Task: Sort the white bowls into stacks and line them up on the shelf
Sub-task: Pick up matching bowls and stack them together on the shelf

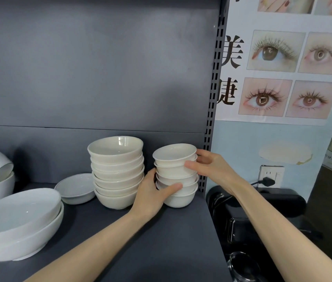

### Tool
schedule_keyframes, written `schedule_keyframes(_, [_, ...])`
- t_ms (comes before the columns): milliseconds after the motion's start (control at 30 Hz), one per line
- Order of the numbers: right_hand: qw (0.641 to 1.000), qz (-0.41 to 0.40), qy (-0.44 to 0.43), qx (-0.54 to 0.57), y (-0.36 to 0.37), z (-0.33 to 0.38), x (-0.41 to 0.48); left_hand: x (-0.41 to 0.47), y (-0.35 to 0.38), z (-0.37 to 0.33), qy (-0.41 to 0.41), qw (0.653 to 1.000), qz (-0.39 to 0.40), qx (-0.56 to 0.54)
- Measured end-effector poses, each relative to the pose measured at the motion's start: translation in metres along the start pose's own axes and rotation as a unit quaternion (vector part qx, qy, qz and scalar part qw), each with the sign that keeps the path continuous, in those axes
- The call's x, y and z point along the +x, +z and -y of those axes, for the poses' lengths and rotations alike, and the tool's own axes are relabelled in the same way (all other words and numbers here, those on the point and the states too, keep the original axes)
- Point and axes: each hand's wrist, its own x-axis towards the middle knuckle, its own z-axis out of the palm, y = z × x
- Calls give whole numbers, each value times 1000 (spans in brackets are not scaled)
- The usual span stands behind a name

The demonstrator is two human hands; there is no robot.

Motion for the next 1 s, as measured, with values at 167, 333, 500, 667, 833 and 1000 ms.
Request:
schedule_keyframes(167, [1000,1,6,17,0,-3,0,2,3,-1,-13,1000,-15,-6])
schedule_keyframes(333, [999,-13,8,37,0,-7,-2,2,2,-2,-9,1000,-15,-1])
schedule_keyframes(500, [999,-21,13,43,-1,-11,-3,2,2,-4,6,1000,-11,7])
schedule_keyframes(667, [998,-31,15,48,0,-16,-3,3,1,-5,8,1000,-3,7])
schedule_keyframes(833, [998,-40,13,46,2,-15,-4,2,0,-4,7,1000,3,12])
schedule_keyframes(1000, [999,-21,25,20,-1,-10,-4,1,-1,-5,3,1000,12,18])
